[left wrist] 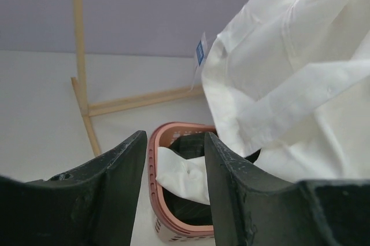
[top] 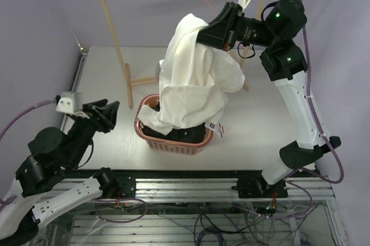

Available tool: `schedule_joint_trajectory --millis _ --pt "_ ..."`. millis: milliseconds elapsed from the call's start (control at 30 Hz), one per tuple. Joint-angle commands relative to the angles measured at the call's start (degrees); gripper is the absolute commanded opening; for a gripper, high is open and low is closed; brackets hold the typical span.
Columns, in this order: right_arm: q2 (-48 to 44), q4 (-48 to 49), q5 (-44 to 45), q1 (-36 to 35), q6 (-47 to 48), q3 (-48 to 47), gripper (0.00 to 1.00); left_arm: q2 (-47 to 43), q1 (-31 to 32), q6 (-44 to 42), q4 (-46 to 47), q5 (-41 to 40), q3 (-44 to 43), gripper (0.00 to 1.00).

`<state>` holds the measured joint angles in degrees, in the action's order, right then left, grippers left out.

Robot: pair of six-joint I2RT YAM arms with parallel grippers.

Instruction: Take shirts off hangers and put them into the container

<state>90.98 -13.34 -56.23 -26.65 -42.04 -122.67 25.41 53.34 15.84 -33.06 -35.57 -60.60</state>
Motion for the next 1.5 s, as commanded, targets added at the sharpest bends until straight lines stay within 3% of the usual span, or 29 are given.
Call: schedule_joint_trajectory --millis 0,100,233,333,567,700,933,1200,1467 --pt "0.2 -7.6 5.5 -3.8 8.7 -2.4 0.00 -1.2 -0.3 -2.3 -0.8 -3.3 0.4 0.56" --pt "0.4 -13.5 10.6 -8.0 14.0 -0.6 0.00 -0.5 -0.4 -3.0 -1.5 -3.6 -0.4 0.55" --pt "0.6 -21.7 26.2 -18.3 23.0 3.7 0.00 1.2 -0.3 -3.8 -0.9 -4.4 -1.1 0.54" --pt "-1.1 -22.4 38.7 -22.8 25.8 12.0 0.00 1.6 -0.3 -4.8 0.4 -5.6 -1.1 0.54" --pt "-7.2 -19.2 61.6 -23.5 26.2 34.1 0.00 0.6 -0.3 -7.0 3.6 -5.0 -0.2 0.54" --pt "-7.0 -18.1 61.6 -22.9 26.1 41.2 0.00 1.3 -0.3 -7.1 4.1 -4.6 0.9 0.54" --pt "-2.8 -16.0 53.4 -24.5 25.8 50.3 0.00 3.9 -0.3 -7.6 6.3 -4.0 3.3 0.54" --pt "1.3 -12.5 58.7 -27.9 24.1 58.5 0.00 10.4 -0.3 -11.2 10.8 -1.0 6.6 0.55" --pt "15.8 -10.4 60.3 -27.9 24.3 58.2 0.00 13.4 -0.4 -11.4 15.0 4.7 12.2 0.55"
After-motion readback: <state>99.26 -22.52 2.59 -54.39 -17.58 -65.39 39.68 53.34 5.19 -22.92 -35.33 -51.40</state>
